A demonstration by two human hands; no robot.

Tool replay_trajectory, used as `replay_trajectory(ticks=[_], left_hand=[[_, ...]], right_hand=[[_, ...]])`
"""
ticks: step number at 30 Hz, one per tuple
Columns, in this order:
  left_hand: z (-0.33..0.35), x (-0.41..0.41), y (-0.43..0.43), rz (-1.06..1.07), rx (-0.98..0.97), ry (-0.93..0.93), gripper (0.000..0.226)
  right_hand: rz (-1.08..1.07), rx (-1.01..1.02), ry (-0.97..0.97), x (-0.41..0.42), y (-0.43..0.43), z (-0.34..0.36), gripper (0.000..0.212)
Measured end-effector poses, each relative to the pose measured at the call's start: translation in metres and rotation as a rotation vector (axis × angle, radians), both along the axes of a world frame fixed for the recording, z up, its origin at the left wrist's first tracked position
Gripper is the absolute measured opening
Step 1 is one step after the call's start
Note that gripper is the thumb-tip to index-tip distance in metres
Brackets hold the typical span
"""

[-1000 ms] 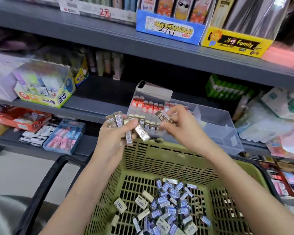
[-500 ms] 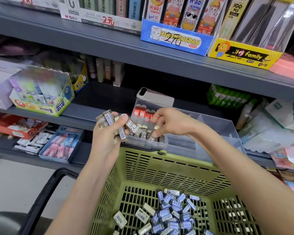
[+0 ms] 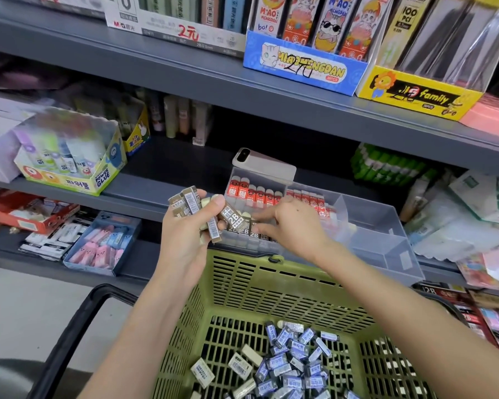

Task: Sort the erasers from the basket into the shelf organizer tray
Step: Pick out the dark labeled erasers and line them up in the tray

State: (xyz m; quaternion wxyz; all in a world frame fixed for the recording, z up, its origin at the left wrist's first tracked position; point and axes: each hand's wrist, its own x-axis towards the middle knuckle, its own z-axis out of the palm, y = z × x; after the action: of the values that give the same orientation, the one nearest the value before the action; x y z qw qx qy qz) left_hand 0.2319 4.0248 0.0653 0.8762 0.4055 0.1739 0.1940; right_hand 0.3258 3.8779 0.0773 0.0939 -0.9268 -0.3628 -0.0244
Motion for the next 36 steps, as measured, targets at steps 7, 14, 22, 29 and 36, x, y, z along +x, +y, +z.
replay_trajectory(ticks=[7, 14, 22, 29, 36], left_hand=[[0.003, -0.003, -0.004, -0.023, 0.070, -0.020, 0.037], [0.002, -0.004, -0.010, -0.077, 0.055, -0.070, 0.042], [-0.001, -0.004, -0.004, -0.051, 0.002, -0.063, 0.037], [-0.001, -0.001, -0.006, -0.072, -0.194, -0.046, 0.002], [0.007, -0.001, -0.009, -0.063, -0.368, -0.031, 0.024]], right_hand=[[0.047, 0.609, 0.559, -0.027, 0.008, 0.034, 0.026], [-0.008, 0.609, 0.688, -0.009, -0.001, 0.054, 0.034], [-0.254, 0.612, 0.659, 0.006, -0.019, 0.021, 0.016], [-0.285, 0.654, 0.543, 0.002, -0.015, -0.005, 0.011], [-0.352, 0.659, 0.443, -0.002, -0.009, -0.009, 0.010]])
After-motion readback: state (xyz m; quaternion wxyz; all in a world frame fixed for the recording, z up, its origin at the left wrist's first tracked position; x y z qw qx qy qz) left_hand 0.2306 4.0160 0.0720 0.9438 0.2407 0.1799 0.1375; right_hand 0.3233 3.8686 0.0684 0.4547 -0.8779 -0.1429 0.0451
